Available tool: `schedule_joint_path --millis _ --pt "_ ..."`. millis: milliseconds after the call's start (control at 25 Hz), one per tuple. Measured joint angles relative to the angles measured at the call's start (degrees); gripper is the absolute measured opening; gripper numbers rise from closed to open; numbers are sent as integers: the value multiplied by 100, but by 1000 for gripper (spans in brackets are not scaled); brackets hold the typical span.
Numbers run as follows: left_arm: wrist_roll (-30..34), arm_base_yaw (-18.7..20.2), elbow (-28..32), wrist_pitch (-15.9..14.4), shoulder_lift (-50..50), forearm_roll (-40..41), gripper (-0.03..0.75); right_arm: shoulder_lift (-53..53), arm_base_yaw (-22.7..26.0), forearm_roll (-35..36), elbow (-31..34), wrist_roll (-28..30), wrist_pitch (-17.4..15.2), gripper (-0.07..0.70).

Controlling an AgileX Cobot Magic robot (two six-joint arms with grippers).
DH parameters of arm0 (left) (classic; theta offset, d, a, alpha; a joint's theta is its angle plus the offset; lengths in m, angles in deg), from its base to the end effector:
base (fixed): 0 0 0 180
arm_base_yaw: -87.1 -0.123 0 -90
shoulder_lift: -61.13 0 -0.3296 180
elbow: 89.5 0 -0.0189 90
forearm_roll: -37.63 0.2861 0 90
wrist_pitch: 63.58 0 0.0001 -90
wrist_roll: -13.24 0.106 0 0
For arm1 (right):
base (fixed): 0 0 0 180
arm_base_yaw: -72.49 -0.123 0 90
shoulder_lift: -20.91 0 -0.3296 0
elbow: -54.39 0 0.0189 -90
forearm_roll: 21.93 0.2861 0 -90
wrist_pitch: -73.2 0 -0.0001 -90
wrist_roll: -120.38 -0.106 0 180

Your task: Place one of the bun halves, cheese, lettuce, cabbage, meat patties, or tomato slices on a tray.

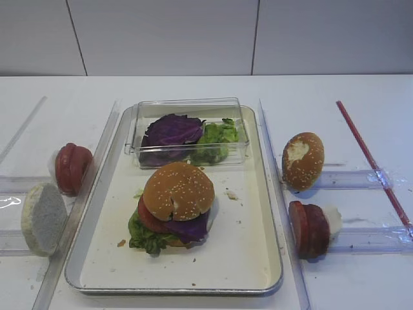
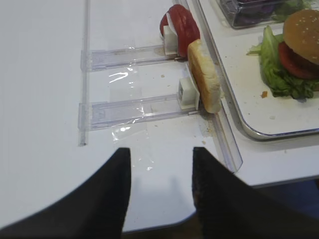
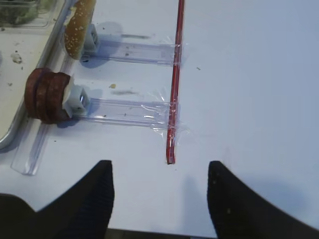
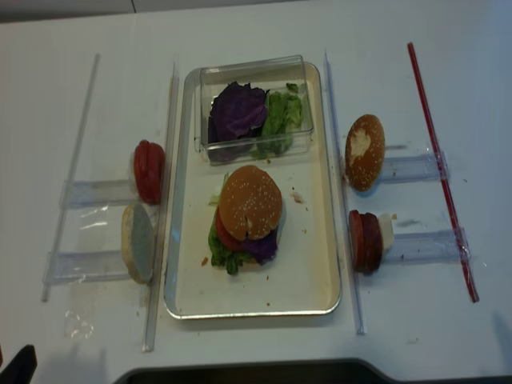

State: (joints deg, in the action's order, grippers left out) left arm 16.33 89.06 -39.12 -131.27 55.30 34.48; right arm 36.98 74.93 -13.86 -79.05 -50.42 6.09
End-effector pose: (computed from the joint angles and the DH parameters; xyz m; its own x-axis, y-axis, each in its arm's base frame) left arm -0.0130 -0.0050 0.2722 -0.5542 0.0520 -0.8308 0.0947 0.9955 -0.0009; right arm 0.0102 0.0133 0.2956 -0.6264 -0.0778 -0.7756 -0.1241 0.9923 0.0007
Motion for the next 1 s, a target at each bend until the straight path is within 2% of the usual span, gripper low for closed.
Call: schedule_joint_path --millis 120,320,1000 --pt "0 0 0 0 0 0 282 -347 0 -79 259 0 183 430" --pt "0 0 0 0 0 0 282 -507 0 -136 371 0 255 412" --pt "0 0 0 0 0 0 282 -1022 0 -163 438 -201 204 300"
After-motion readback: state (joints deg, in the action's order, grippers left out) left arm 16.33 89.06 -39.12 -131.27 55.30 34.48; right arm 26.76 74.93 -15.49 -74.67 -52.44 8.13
